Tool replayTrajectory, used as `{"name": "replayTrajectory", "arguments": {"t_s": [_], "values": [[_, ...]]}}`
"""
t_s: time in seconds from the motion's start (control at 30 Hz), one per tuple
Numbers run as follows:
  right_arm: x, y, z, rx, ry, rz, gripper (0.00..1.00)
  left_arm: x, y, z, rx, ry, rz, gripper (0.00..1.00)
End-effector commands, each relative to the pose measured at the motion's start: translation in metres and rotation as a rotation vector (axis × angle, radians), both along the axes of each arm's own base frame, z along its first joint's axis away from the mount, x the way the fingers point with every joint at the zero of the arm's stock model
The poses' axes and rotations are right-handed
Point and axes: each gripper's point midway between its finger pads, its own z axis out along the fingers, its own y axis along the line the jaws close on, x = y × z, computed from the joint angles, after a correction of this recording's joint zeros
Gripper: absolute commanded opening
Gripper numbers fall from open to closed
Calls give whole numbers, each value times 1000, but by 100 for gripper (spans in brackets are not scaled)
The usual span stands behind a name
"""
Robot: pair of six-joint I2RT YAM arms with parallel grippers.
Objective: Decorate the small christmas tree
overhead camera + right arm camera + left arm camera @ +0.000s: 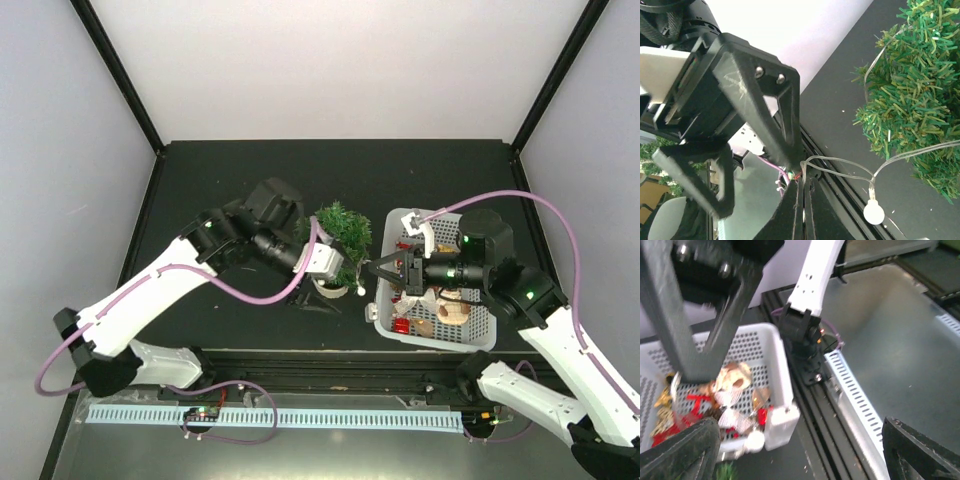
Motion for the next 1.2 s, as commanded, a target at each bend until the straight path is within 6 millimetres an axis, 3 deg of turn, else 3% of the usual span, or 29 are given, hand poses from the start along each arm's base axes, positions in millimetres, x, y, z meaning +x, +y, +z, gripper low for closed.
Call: {"name": "replayTrajectory", "arguments": {"t_s": [0.0, 0.3, 0.6, 0.7, 0.93, 1.17], "values": [[5, 7, 15, 57, -22, -21, 1, -27, -14, 22, -11, 122, -148, 88], [10, 10, 26, 75, -37, -40, 1, -27, -25, -5, 34, 136, -139, 87], [11, 14, 32, 109, -35, -34, 1, 15, -42, -22, 53, 54, 69, 87], [9, 15, 33, 128, -34, -33, 1, 22, -48, -20, 36, 67, 107, 96], [9, 16, 34, 153, -24, -35, 1, 11, -52, -17, 23, 123, 57, 96], [11, 18, 37, 175, -14, -37, 1, -5, -57, -21, 33, 190, -21, 77]]}}
